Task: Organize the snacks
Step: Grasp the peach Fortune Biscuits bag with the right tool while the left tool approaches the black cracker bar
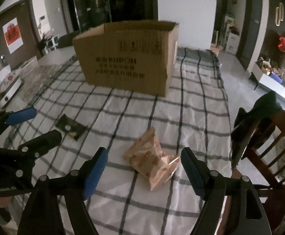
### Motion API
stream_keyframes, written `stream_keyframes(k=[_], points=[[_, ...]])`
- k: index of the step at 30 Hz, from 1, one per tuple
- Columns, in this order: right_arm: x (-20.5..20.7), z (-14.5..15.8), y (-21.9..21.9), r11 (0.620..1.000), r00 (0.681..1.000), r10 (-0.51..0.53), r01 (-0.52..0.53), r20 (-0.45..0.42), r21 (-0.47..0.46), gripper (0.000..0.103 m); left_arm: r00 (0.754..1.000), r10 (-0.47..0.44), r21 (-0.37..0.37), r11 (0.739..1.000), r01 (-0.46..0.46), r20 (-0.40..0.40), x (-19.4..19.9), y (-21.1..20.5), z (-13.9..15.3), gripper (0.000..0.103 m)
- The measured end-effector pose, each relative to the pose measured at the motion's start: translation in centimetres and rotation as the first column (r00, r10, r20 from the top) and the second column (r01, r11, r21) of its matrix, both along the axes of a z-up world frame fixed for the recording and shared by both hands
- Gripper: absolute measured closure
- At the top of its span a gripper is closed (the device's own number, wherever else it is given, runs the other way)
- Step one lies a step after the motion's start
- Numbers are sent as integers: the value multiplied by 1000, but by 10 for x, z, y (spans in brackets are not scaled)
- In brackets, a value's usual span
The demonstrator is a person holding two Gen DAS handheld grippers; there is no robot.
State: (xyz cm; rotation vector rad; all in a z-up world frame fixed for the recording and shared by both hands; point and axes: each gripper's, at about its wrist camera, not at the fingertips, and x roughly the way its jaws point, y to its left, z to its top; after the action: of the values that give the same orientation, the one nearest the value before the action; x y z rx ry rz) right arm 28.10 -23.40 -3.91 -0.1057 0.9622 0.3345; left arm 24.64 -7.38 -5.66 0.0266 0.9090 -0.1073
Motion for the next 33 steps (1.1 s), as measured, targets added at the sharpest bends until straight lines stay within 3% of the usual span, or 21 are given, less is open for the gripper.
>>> stream_keyframes(k=[8,17,20,23,33], points=[[9,-23,8,983,990,117,-127,-81,-134,26,998,22,12,1000,-21,-65,8,-7,-23,16],[21,-44,24,923,964,231,-261,-134,-283,26,994,36,13,999,-35,-107,16,-6,-35,16],[21,-48,27,909,963,240,-268,-125,-318,26,993,38,22,999,-36,-110,17,-6,-37,16],[21,-49,27,909,966,232,-258,-116,-328,38,993,33,25,999,-30,-114,17,-6,-39,16],[12,-34,24,943,985,165,-172,-47,-285,47,996,16,4,1000,-16,-92,12,2,-35,16]])
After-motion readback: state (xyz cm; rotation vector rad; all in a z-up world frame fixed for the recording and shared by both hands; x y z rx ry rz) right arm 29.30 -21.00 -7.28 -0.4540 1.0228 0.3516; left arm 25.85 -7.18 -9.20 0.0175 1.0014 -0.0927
